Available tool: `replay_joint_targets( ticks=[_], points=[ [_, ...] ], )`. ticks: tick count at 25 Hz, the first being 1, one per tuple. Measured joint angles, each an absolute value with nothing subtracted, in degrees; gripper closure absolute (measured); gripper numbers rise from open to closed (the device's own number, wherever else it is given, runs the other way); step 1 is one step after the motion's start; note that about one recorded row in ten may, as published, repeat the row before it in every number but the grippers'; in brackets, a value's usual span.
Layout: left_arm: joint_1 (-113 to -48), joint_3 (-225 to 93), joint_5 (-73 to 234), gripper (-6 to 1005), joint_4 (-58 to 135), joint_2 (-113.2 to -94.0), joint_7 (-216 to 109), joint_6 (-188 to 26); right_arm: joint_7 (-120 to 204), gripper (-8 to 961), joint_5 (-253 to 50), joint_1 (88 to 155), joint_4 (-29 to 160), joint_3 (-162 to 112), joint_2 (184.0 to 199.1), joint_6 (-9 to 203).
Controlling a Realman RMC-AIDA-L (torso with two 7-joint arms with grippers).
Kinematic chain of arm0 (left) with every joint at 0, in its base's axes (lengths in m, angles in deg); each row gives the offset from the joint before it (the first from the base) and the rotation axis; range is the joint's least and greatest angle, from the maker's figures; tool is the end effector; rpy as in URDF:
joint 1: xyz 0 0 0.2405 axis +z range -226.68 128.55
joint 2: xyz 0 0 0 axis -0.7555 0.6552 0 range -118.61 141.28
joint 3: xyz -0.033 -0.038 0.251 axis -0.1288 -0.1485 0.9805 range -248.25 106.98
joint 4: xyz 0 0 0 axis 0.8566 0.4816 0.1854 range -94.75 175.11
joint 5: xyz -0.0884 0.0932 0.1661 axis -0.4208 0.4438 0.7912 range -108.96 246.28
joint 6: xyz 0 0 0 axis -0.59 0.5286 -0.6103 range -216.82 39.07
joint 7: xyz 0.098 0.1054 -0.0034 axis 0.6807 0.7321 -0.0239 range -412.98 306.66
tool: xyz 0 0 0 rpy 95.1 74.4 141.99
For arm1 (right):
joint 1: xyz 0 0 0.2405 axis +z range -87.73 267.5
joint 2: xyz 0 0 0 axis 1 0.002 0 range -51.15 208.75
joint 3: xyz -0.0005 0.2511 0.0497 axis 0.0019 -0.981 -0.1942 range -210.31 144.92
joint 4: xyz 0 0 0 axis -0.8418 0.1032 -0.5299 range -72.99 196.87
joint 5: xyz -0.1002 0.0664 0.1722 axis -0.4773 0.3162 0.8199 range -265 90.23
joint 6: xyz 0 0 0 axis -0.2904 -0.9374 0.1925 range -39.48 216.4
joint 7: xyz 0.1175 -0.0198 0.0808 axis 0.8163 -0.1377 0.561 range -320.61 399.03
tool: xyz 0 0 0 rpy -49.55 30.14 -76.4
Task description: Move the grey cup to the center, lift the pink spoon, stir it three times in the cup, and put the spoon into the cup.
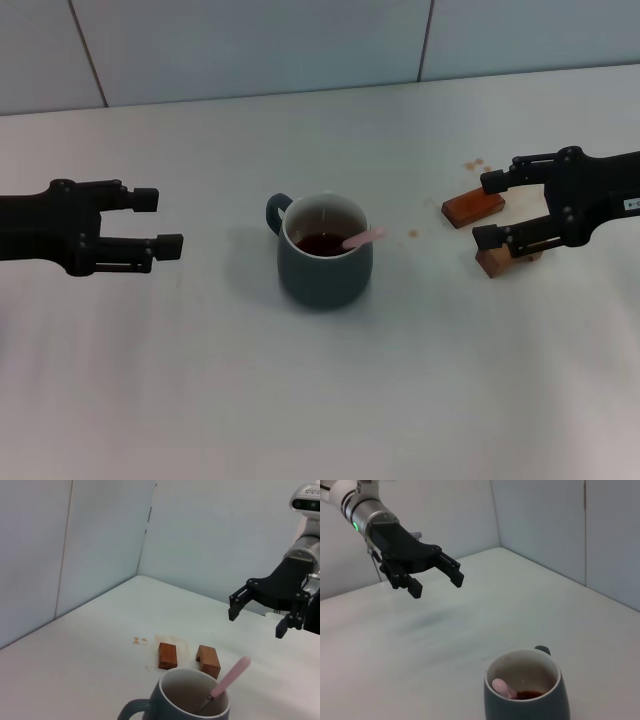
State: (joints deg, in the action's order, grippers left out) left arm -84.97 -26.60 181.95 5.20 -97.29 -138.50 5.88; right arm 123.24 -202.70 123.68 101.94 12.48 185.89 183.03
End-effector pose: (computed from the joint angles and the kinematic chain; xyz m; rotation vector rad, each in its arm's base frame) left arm -0.2518 0.3569 0.0554 -2.8497 -0.5808 -0.5932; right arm 0.2642 0.3557 0.0753 -2.8380 0.4856 0.4453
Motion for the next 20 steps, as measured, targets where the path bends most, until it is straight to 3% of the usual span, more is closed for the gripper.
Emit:
replay_joint_targets(
  ticks=[20],
  points=[
    [-84.84,-26.60,181.98,170,5.20,-97.30,-138.12,6.06,123.23,117,-202.70,123.88,101.93,12.75,186.41,183.13]
  ],
)
